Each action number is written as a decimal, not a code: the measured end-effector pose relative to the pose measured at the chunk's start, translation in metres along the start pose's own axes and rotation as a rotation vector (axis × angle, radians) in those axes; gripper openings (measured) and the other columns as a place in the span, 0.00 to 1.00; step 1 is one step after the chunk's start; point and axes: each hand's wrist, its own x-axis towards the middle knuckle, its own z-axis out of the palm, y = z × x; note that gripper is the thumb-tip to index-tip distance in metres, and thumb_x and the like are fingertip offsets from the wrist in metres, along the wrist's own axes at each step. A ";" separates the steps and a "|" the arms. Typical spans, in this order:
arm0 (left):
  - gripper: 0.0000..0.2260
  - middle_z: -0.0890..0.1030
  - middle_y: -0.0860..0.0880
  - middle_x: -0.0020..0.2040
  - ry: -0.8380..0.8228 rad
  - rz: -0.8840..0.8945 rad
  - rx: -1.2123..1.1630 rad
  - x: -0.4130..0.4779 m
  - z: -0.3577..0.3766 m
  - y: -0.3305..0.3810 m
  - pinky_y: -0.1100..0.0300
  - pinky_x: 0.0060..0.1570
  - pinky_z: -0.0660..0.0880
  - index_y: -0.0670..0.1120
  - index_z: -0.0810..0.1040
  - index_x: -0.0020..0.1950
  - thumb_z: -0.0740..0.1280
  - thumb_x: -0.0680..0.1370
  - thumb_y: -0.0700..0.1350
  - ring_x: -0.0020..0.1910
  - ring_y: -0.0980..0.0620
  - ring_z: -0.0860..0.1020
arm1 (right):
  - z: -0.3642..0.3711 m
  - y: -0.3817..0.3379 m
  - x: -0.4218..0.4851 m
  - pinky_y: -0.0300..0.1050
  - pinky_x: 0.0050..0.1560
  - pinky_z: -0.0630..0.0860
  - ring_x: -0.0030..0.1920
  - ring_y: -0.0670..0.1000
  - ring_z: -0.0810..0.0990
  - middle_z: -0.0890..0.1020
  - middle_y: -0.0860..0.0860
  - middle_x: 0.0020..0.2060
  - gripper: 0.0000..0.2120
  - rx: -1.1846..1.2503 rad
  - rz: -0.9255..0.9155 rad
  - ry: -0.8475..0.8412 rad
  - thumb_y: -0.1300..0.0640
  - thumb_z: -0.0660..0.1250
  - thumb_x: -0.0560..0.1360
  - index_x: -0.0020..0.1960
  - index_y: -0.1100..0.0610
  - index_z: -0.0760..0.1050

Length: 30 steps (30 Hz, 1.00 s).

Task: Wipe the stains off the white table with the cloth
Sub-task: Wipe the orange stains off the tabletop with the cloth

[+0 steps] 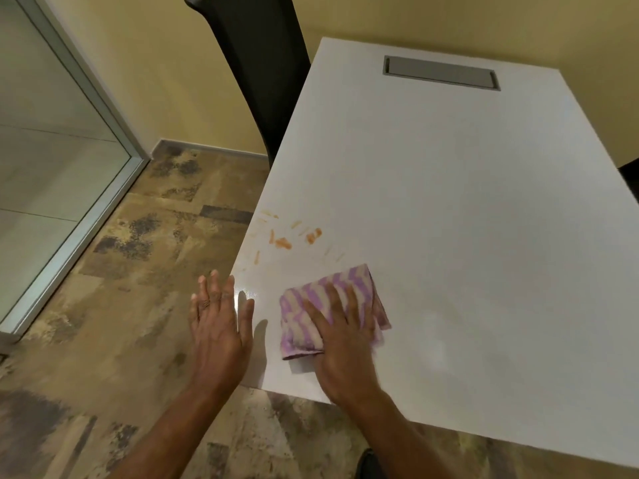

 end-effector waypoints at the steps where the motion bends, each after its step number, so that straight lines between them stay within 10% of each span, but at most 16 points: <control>1: 0.29 0.53 0.45 0.84 -0.004 0.009 -0.001 0.000 -0.001 0.001 0.50 0.81 0.43 0.46 0.58 0.82 0.48 0.84 0.59 0.83 0.52 0.43 | -0.001 0.003 -0.011 0.72 0.77 0.54 0.82 0.62 0.52 0.58 0.52 0.82 0.33 0.018 -0.011 0.004 0.52 0.62 0.74 0.79 0.42 0.63; 7: 0.30 0.51 0.47 0.84 -0.021 0.048 -0.012 0.001 0.002 0.008 0.55 0.81 0.39 0.46 0.58 0.82 0.48 0.84 0.60 0.83 0.54 0.41 | -0.005 0.046 -0.073 0.57 0.76 0.51 0.83 0.56 0.52 0.59 0.47 0.82 0.38 0.127 0.101 0.129 0.45 0.64 0.64 0.75 0.43 0.70; 18: 0.30 0.49 0.48 0.84 -0.046 0.061 -0.019 0.006 0.009 0.004 0.49 0.81 0.42 0.46 0.56 0.82 0.48 0.84 0.60 0.83 0.54 0.39 | -0.017 0.089 -0.006 0.80 0.71 0.55 0.81 0.65 0.49 0.55 0.55 0.82 0.34 0.087 0.415 0.202 0.54 0.76 0.72 0.76 0.44 0.70; 24: 0.29 0.50 0.47 0.84 -0.034 0.061 -0.032 0.006 0.014 0.004 0.45 0.81 0.46 0.46 0.57 0.82 0.48 0.84 0.59 0.83 0.54 0.41 | -0.013 0.072 0.055 0.76 0.72 0.50 0.79 0.71 0.52 0.59 0.59 0.81 0.36 0.083 0.371 0.203 0.30 0.51 0.72 0.77 0.41 0.68; 30: 0.28 0.50 0.48 0.84 -0.024 0.058 -0.032 0.010 0.013 0.000 0.47 0.81 0.45 0.46 0.57 0.82 0.49 0.85 0.59 0.83 0.54 0.41 | 0.002 0.039 0.091 0.79 0.71 0.54 0.78 0.73 0.58 0.64 0.62 0.79 0.29 0.052 0.179 0.205 0.52 0.64 0.73 0.74 0.43 0.72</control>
